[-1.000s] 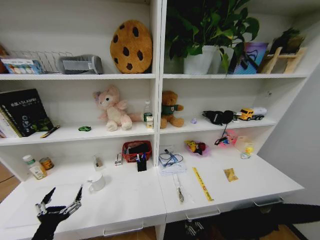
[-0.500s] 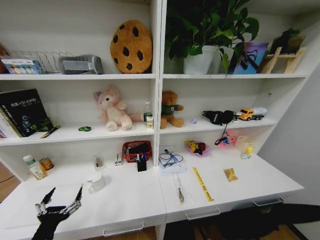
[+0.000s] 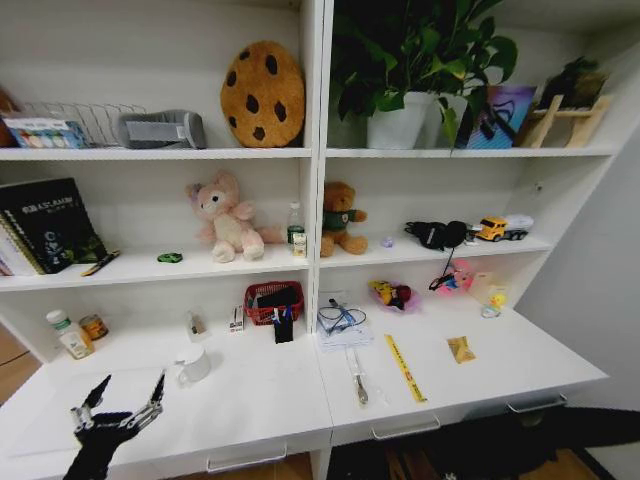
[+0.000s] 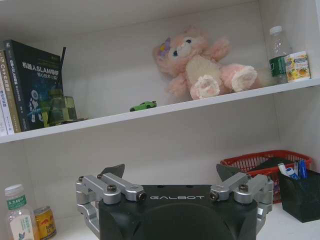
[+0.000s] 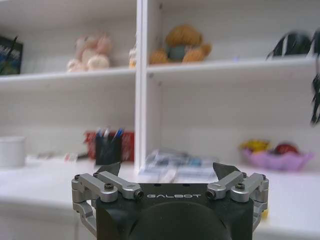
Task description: Organize the objects on the table.
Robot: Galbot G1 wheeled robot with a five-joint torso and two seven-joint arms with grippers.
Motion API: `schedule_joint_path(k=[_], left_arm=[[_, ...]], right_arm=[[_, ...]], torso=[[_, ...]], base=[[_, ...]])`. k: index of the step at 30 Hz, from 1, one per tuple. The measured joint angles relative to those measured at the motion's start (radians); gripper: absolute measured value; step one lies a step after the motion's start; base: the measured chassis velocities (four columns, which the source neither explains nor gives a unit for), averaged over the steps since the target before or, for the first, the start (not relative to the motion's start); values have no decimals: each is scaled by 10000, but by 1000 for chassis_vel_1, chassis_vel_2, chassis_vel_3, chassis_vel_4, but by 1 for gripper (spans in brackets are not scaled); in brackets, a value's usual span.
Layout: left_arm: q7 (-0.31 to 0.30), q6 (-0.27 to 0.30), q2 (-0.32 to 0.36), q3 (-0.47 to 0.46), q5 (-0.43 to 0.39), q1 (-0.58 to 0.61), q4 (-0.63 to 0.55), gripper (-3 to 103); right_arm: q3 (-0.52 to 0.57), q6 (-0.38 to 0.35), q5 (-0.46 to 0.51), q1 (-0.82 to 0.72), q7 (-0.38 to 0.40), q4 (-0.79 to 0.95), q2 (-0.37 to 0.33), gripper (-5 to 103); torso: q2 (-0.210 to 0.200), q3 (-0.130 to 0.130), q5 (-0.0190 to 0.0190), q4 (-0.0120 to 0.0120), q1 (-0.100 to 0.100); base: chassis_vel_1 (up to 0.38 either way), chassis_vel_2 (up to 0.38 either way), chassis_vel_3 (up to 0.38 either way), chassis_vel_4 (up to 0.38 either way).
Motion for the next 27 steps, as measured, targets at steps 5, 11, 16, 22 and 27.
schedule_joint_path(k=[5,11,16,22,27], left_arm=[[0,0,-1,0,0,-1,0,100],[0,-1,-1,0,0,-1,0,100],[0,0,0,0,0,0,0,100],[0,0,0,0,0,-1,0,100],[-1,0,-1,-1,0,-1,0,100]], right_arm=[[1335,-1927,-1327,-302,3778,2615,172,100],[3015,-5891,436,245,6260,4935,-575,100],[3550,-6832,1271,1095,6503,5140,-1220,100],[3438,-7514,1951,1627,6623,5444,-1401,100],[3088,-7464,1762,1671,6611,5553,-1206,100]], torso=[[-1,0,3,2,1],[-2,2,3,0,0],[-3,3,4,3,2],[-3,2,2,1,2],[-3,2,1,0,1]], base=[[0,0,0,0],[0,0,0,0],[0,0,0,0],[0,0,0,0],[-5,-12,7,7]])
